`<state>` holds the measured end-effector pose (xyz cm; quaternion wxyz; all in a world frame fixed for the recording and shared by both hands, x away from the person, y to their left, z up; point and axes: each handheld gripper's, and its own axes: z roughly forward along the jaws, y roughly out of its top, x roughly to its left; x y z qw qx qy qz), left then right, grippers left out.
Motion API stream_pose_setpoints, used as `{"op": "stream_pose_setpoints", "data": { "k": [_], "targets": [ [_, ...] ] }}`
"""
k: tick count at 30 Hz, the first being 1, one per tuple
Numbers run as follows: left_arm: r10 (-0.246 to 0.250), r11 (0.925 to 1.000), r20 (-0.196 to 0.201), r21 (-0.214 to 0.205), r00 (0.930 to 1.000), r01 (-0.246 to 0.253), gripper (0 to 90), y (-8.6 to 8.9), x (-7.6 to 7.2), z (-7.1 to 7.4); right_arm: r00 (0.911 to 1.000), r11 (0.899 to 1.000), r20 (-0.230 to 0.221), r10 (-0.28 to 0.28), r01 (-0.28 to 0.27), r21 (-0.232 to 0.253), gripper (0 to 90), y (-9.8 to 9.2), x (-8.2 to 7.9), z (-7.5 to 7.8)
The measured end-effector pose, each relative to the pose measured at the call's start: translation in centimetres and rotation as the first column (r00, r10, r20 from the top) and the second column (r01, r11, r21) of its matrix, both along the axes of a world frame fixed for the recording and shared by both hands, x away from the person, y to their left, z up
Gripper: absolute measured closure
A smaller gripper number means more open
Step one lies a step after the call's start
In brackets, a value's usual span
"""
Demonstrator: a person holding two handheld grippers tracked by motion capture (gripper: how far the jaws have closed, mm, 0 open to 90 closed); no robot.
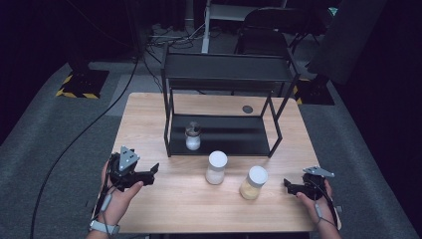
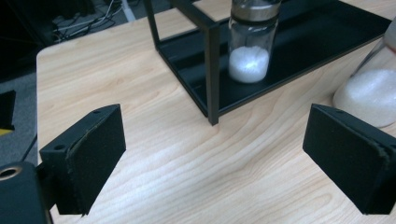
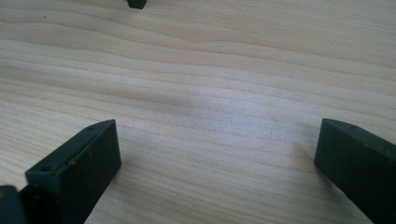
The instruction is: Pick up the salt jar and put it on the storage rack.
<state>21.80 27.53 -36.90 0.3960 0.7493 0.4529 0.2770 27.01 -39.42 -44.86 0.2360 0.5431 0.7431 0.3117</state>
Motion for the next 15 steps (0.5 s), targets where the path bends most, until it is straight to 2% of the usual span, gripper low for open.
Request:
{"op": "stream_pose_setpoints", "data": {
  "k": [6,11,15],
  "targets": [
    [0.026,0.9996,-0.019,0.011,0.9995,-0.026,5.6,0.4,-0.2,-1.2,1.0,1.0,0.0,0.0,0.0,0.0,0.1,0.0,0.0,0.0],
    [0.035,0.9981,-0.032,0.051,0.9989,-0.034,5.1,0.2,-0.2,-2.3,1.0,1.0,0.0,0.002,-0.002,0.0,0.1,0.0,0.0,0.0],
    [0.049,0.9982,-0.049,0.036,0.9976,-0.047,4.2,0.6,-0.2,-3.4,1.0,1.0,-0.001,0.002,-0.002,0.0,0.1,0.0,0.0,0.0]
  ]
}}
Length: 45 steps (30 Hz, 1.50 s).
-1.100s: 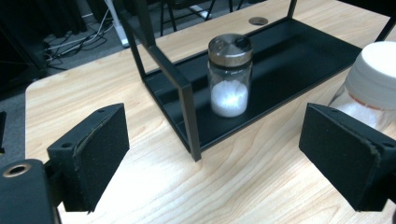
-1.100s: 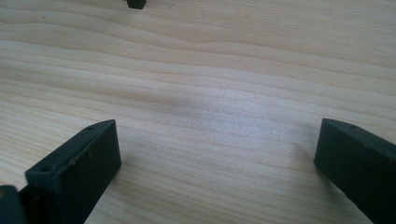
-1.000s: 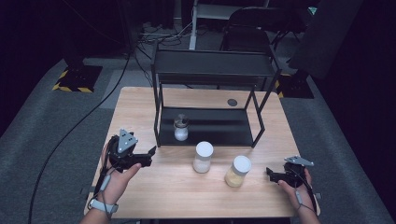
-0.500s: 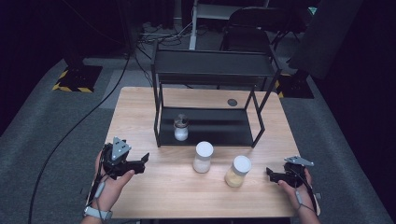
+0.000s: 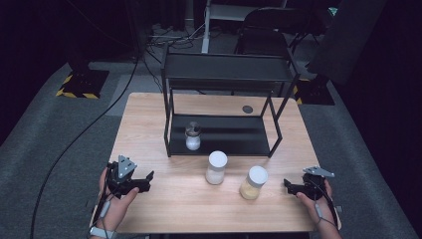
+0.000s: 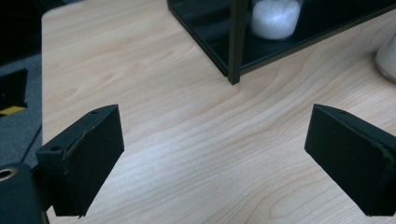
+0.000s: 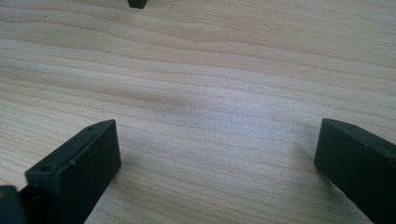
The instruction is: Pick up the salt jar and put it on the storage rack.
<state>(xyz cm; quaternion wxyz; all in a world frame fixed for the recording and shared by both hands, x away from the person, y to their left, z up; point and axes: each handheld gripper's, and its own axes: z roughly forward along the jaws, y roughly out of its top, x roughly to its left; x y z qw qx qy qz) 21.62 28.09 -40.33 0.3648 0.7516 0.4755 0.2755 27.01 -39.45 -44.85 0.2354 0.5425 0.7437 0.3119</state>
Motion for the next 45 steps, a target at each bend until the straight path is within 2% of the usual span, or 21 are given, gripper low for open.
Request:
{"op": "stream_pose_setpoints", "data": {
  "k": [9,17,21,25,28,29,33,35,45],
  "targets": [
    [0.022,0.9998,-0.049,0.0,0.9985,-0.022,4.1,0.5,0.4,-2.3,1.0,1.0,-0.002,0.007,-0.007,0.002,0.1,-0.1,-0.1,0.0],
    [0.039,0.9984,-0.076,0.044,0.9963,-0.036,4.2,0.1,0.5,-3.3,1.0,1.0,-0.001,0.008,-0.008,0.001,0.1,-0.1,-0.1,0.0],
    [0.044,0.9979,-0.096,0.051,0.9944,-0.04,4.3,0.0,0.7,-3.5,1.0,1.0,-0.001,0.008,-0.008,0.001,0.1,-0.1,-0.1,0.0],
    [0.056,0.9967,-0.142,0.067,0.9883,-0.047,4.2,-0.1,1.2,-3.7,1.0,1.0,-0.001,0.008,-0.008,0.002,0.0,-0.1,-0.1,0.0],
    [0.065,0.9968,-0.16,0.057,0.985,-0.056,3.9,0.2,1.3,-4.3,1.0,1.0,-0.001,0.007,-0.007,0.002,0.1,-0.1,-0.1,0.0],
    [0.071,0.9972,-0.163,0.035,0.984,-0.066,2.5,0.5,1.3,-4.5,1.0,1.0,-0.001,0.008,-0.008,0.002,0.1,-0.1,-0.1,0.0],
    [0.084,0.9965,-0.182,0.011,0.9797,-0.083,2.1,0.8,1.4,-4.5,1.0,1.0,-0.001,0.008,-0.008,0.001,0.1,-0.1,-0.1,0.0],
    [0.101,0.9946,-0.202,-0.005,0.9742,-0.104,1.4,0.9,1.5,-4.4,1.0,1.0,-0.001,0.008,-0.008,0.002,0.1,-0.1,-0.1,0.0],
    [0.114,0.9931,-0.2,-0.003,0.9731,-0.117,0.3,0.7,1.4,-4.5,1.0,1.0,-0.001,0.008,-0.008,0.0,0.1,-0.1,-0.2,0.0]
  ]
}}
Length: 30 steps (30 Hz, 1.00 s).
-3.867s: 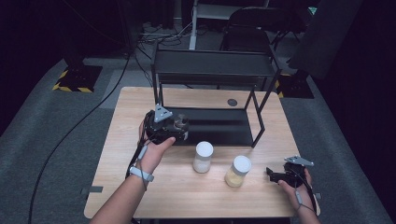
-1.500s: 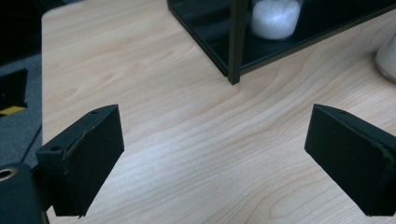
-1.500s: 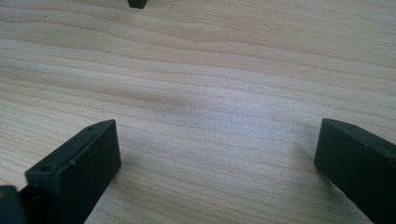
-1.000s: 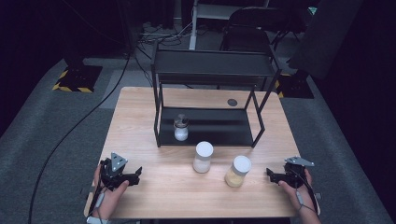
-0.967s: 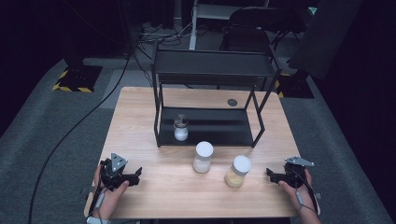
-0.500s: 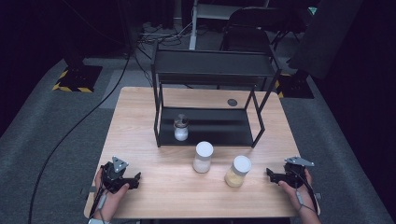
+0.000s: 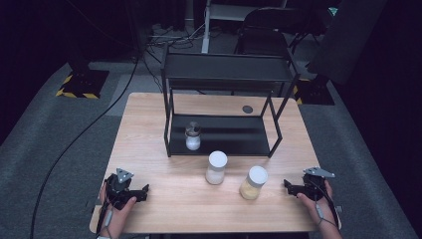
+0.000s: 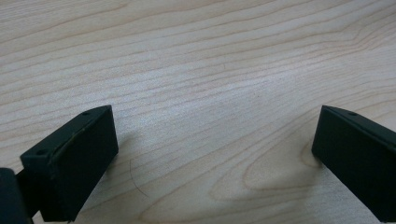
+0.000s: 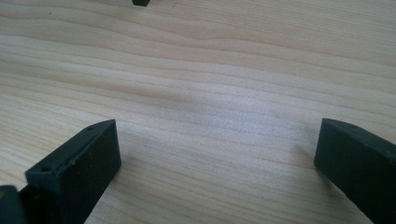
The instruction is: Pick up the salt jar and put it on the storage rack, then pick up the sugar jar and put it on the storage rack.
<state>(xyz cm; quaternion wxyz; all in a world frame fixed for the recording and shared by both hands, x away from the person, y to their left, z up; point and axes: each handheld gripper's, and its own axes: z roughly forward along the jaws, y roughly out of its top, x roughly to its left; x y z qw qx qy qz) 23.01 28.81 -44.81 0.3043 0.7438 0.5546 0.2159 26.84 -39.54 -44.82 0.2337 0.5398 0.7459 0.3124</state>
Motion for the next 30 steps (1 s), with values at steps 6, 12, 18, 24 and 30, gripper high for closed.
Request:
{"op": "stream_pose_setpoints", "data": {
  "k": [6,12,18,24,30],
  "targets": [
    [0.015,0.9999,-0.002,0.001,0.9999,-0.015,0.3,-0.3,0.0,0.0,0.9998,1.0,-0.008,-0.018,0.018,0.003,2.5,0.3,0.0,0.2],
    [0.02,0.9998,-0.003,0.0,0.9998,-0.02,0.3,-0.4,0.0,0.0,0.9993,0.999,0.012,-0.036,0.036,0.025,4.3,0.6,-0.5,0.9],
    [0.02,0.9998,-0.003,0.0,0.9998,-0.02,0.3,-0.4,0.0,0.0,0.9977,0.998,0.046,-0.049,0.048,0.033,4.4,1.7,-1.2,2.4],
    [0.019,0.9998,-0.002,0.001,0.9998,-0.019,0.3,-0.4,0.0,0.0,0.9912,0.996,0.103,-0.084,0.08,0.041,5.4,3.3,-2.1,4.1],
    [0.023,0.9997,-0.001,0.0,0.9997,-0.023,0.2,-0.4,0.0,0.0,0.9826,0.993,0.146,-0.115,0.108,0.057,5.8,5.0,-2.7,6.3]
  ]
}}
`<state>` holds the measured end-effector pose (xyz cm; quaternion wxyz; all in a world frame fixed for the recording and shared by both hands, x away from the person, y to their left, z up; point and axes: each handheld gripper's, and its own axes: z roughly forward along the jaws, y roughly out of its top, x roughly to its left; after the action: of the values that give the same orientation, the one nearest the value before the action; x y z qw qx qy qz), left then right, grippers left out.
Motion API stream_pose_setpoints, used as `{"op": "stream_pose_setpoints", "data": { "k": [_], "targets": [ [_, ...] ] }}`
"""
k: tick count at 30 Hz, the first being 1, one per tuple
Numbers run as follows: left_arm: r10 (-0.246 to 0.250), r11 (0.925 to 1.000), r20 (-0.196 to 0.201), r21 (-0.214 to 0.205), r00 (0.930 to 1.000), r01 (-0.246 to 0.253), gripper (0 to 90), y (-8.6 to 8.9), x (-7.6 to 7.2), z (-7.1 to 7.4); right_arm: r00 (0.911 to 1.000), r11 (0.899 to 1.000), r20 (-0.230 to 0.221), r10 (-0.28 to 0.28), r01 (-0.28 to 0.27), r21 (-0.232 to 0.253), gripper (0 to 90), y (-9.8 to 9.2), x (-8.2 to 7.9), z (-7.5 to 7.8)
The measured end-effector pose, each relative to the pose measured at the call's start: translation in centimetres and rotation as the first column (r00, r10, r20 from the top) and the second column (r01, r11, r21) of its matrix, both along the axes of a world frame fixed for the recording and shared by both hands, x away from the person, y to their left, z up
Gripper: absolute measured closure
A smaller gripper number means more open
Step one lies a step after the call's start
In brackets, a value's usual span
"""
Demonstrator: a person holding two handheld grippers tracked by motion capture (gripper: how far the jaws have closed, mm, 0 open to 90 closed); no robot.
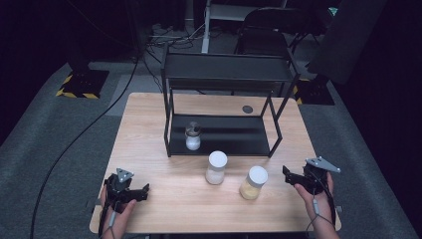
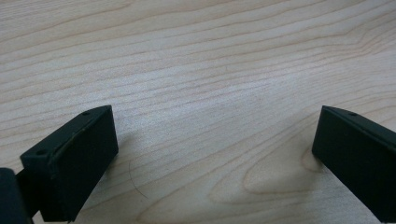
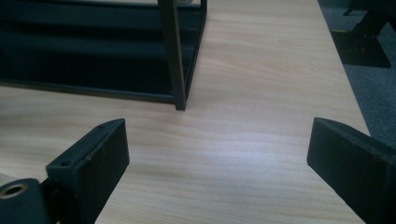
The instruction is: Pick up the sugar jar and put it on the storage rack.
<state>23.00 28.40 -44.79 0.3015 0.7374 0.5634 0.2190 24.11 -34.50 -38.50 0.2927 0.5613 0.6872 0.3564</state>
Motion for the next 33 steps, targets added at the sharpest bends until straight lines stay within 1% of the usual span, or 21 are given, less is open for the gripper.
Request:
{"op": "stream_pose_setpoints", "data": {
  "k": [2,10,12,15,19,25,33],
  "targets": [
    [0.0,1.0,0.0,0.0,1.0,0.0,0.3,0.0,0.0,0.0,0.9999,1.0,0.015,-0.004,0.005,-0.002,5.8,0.4,-0.2,0.5],
    [0.0,1.0,0.0,0.0,1.0,0.0,0.3,0.0,0.0,0.0,0.9984,1.0,0.048,-0.029,0.029,0.002,5.9,1.9,-0.7,2.0],
    [0.0,1.0,0.0,0.0,1.0,0.0,0.3,0.0,0.0,0.0,0.9974,0.999,0.059,-0.042,0.042,0.002,5.8,2.4,-0.8,2.3],
    [0.0,1.0,0.0,0.0,1.0,0.0,0.3,0.0,0.0,0.0,0.9957,0.999,0.08,-0.048,0.047,0.006,5.8,2.9,-1.1,2.6],
    [-0.001,1.0,0.0,0.0,1.0,0.001,0.3,0.0,0.0,0.0,0.9931,0.999,0.109,-0.043,0.042,0.006,5.8,3.6,-1.5,2.9],
    [0.0,1.0,0.001,-0.001,1.0,0.0,0.3,0.0,0.0,0.0,0.9906,0.999,0.133,-0.034,0.034,-0.001,5.8,4.8,-1.8,3.6],
    [-0.002,1.0,0.0,0.0,1.0,0.002,0.3,0.0,0.0,0.0,0.9891,1.0,0.146,-0.016,0.016,-0.001,6.2,6.5,-1.9,4.2]
  ]
}}
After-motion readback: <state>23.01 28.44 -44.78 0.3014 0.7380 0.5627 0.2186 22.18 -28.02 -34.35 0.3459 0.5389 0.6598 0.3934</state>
